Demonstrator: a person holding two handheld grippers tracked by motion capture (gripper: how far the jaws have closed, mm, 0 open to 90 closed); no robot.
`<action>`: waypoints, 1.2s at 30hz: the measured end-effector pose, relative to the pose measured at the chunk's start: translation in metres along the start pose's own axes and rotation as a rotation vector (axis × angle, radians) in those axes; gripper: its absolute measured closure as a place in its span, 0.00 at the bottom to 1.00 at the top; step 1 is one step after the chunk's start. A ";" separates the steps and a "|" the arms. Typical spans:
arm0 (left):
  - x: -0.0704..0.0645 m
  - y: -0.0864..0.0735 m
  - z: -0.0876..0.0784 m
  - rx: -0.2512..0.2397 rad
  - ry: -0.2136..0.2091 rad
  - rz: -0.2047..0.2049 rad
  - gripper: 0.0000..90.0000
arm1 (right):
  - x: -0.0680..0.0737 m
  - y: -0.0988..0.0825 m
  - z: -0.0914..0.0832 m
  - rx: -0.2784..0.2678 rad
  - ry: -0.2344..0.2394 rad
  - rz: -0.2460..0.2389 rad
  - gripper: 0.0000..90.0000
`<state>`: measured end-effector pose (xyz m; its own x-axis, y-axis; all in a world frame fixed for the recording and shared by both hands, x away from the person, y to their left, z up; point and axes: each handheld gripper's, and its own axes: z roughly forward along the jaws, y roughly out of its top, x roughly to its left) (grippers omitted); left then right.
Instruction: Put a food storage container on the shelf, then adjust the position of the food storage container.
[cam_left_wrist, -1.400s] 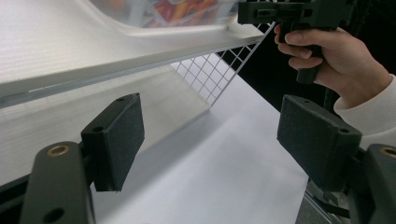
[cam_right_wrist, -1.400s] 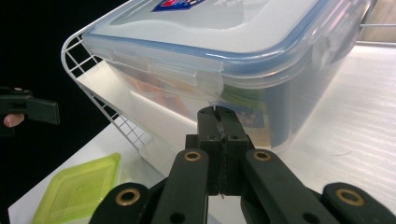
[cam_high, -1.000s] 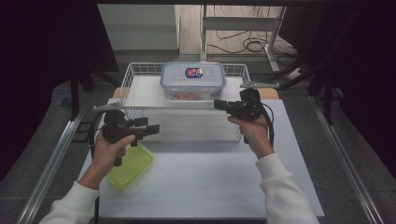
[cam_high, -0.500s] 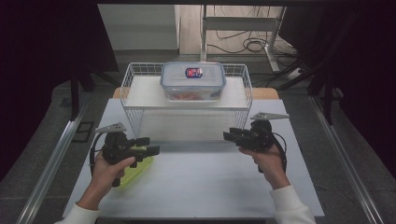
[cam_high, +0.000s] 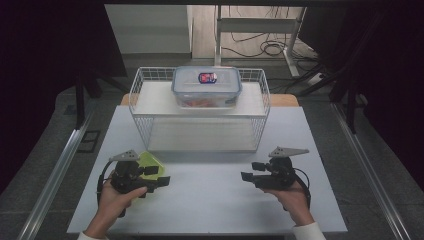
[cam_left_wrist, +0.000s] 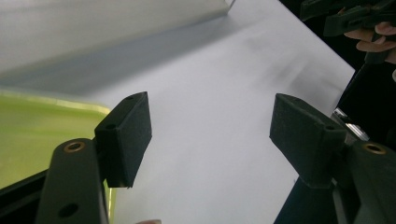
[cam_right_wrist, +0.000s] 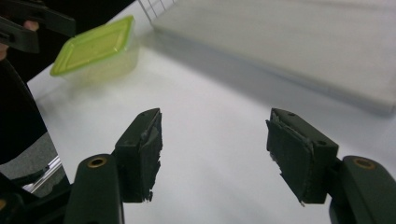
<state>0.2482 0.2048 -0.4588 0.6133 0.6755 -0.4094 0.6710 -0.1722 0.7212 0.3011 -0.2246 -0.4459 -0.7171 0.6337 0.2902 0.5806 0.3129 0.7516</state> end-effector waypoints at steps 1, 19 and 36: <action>0.000 -0.002 -0.001 0.003 0.004 0.001 0.32 | -0.001 -0.006 0.000 0.009 0.002 0.004 0.39; -0.001 -0.025 -0.011 0.003 0.087 0.012 0.33 | -0.006 -0.030 0.001 0.048 -0.008 0.036 0.38; 0.009 -0.026 -0.024 -0.025 0.156 -0.013 0.33 | -0.013 -0.034 -0.006 0.040 -0.027 0.046 0.38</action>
<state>0.2268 0.2327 -0.4679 0.5315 0.7808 -0.3283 0.6668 -0.1466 0.7307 0.2886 -0.2478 -0.4720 -0.6791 0.6667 0.3072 0.6280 0.3110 0.7134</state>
